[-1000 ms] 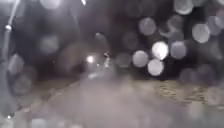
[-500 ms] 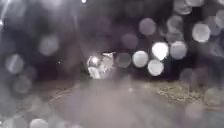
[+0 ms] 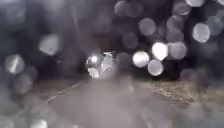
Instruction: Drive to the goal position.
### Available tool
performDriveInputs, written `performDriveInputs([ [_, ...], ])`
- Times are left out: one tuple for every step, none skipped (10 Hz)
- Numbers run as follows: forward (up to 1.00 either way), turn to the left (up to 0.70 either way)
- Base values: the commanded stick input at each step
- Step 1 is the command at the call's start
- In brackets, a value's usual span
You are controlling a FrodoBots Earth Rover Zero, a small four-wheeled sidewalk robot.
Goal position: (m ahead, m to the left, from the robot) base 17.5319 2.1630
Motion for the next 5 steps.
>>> performDriveInputs([
  [0.7, 0.0],
  [0.7, 0.0],
  [0.7, 0.0],
  [0.7, 0.02],
  [0.7, 0.14],
])
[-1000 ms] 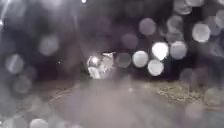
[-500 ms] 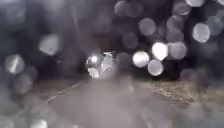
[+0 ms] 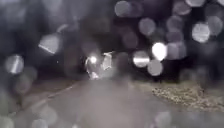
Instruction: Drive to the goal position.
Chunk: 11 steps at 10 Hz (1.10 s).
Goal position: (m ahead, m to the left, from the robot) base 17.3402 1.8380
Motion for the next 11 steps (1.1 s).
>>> performDriveInputs([
  [0.7, 0.14],
  [0.7, 0.14],
  [0.7, 0.14],
  [0.7, 0.14],
  [0.7, 0.14],
  [0.7, 0.1],
  [0.7, 0.01],
  [0.7, 0.0],
  [0.7, 0.0],
  [0.7, 0.0],
  [0.7, 0.0],
])
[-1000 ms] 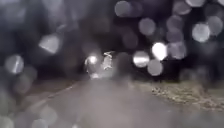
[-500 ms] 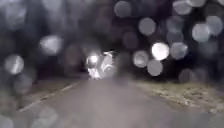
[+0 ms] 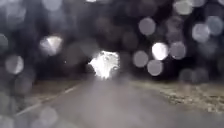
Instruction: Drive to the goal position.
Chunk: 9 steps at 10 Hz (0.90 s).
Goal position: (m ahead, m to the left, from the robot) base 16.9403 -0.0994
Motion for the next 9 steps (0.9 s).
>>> performDriveInputs([
  [0.7, 0.0],
  [0.7, 0.0],
  [0.7, 0.0],
  [0.7, 0.0],
  [0.7, 0.0],
  [0.7, 0.0],
  [0.7, 0.01],
  [0.7, 0.12],
  [0.7, 0.14],
])
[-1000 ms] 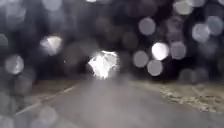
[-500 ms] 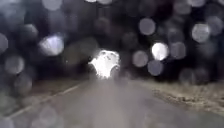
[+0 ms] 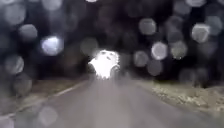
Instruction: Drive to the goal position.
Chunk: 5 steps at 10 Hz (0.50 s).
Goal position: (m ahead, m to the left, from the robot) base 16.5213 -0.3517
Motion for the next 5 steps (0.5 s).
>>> performDriveInputs([
  [0.7, 0.14],
  [0.7, 0.14],
  [0.7, 0.14],
  [0.7, 0.14],
  [0.7, 0.14],
])
